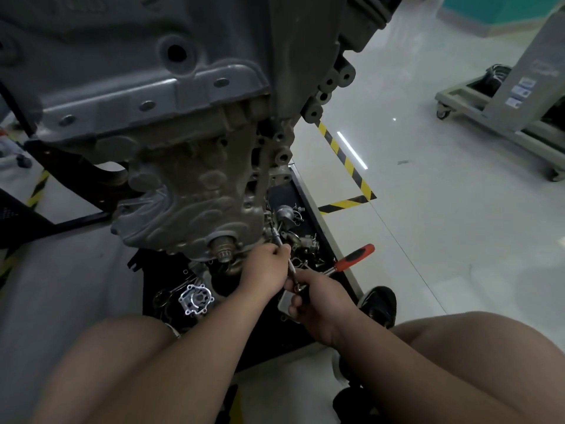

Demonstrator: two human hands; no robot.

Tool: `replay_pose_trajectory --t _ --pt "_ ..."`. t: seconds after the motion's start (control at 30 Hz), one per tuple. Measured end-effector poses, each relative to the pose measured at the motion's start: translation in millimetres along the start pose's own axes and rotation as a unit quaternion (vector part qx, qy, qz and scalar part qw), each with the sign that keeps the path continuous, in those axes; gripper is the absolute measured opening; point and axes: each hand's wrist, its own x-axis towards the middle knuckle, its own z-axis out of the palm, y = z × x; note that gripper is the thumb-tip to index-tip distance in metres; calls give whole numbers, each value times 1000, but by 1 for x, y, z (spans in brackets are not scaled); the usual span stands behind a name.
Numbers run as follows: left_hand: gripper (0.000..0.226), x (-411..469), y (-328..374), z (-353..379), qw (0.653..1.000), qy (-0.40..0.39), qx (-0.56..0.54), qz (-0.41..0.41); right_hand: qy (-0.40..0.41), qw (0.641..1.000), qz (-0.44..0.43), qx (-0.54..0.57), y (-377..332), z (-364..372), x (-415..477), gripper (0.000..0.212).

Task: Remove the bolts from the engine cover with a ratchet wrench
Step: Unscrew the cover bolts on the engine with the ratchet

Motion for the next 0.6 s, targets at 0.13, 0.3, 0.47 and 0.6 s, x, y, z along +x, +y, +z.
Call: replay_pose_trajectory --t 0.13,0.3,0.47,0.6 --pt "37 1 -1 -5 1000 3 5 3 0 1000 -5 -11 -3 2 -2 15" --pt "38 0 2 -4 1000 0 9 16 -2 1000 -15 0 -3 1 -5 15" --pt "37 -1 2 -4 999 9 15 30 2 1000 -15 -8 -3 0 -6 14" --pt "36 3 1 -9 1000 12 18 22 8 1000 -13 -6 -4 6 -3 12"
